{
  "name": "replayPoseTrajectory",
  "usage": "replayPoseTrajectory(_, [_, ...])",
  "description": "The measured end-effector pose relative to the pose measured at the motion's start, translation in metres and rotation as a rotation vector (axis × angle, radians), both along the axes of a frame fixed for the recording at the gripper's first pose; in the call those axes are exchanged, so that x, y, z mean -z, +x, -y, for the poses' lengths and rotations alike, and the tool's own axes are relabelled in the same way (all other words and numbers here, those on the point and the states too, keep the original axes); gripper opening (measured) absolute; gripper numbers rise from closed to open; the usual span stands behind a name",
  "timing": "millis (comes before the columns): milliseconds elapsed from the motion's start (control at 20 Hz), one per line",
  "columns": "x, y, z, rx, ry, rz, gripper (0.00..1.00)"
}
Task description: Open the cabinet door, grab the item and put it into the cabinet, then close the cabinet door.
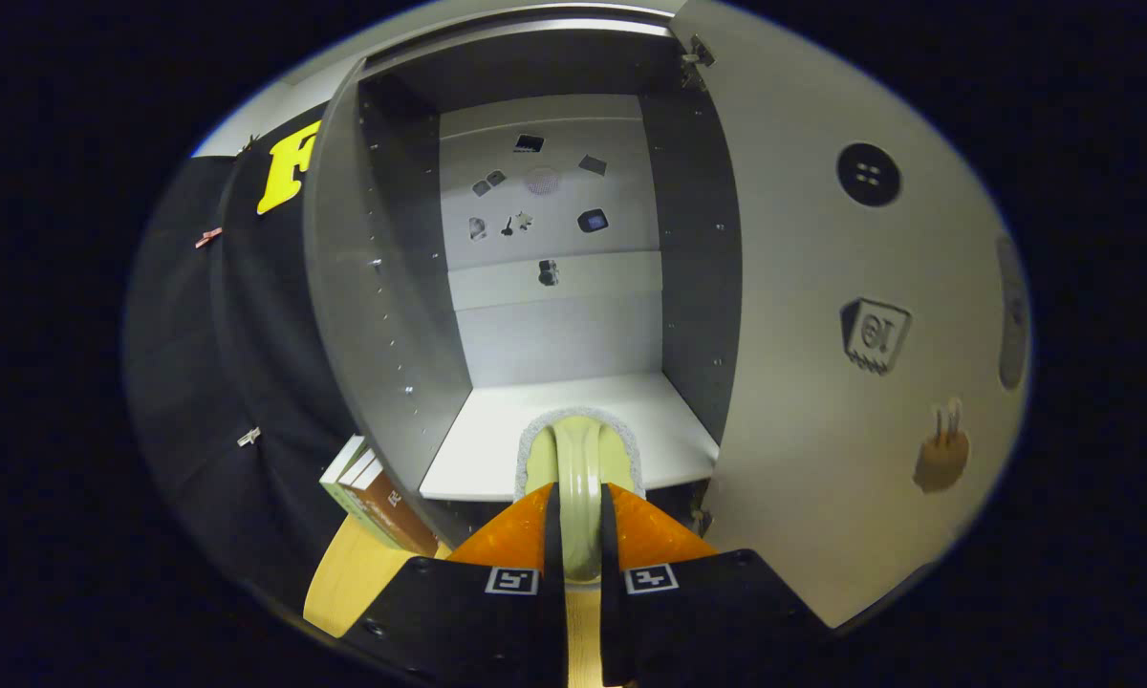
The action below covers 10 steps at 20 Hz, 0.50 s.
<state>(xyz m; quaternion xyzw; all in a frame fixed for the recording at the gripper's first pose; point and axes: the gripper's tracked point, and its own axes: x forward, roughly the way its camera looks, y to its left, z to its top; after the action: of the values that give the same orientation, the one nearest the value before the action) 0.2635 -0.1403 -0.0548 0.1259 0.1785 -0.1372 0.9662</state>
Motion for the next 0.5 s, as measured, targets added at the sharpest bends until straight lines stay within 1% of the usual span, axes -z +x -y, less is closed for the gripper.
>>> replayPoseTrajectory(100, [0.004,0.025,0.01,0.023,-0.005,-0.008,0.18])
replayPoseTrajectory(350, [0.035,0.098,0.025,0.023,0.017,-0.079,0.18])
replayPoseTrajectory(500, [0.052,0.131,0.028,0.01,0.005,-0.118,0.18])
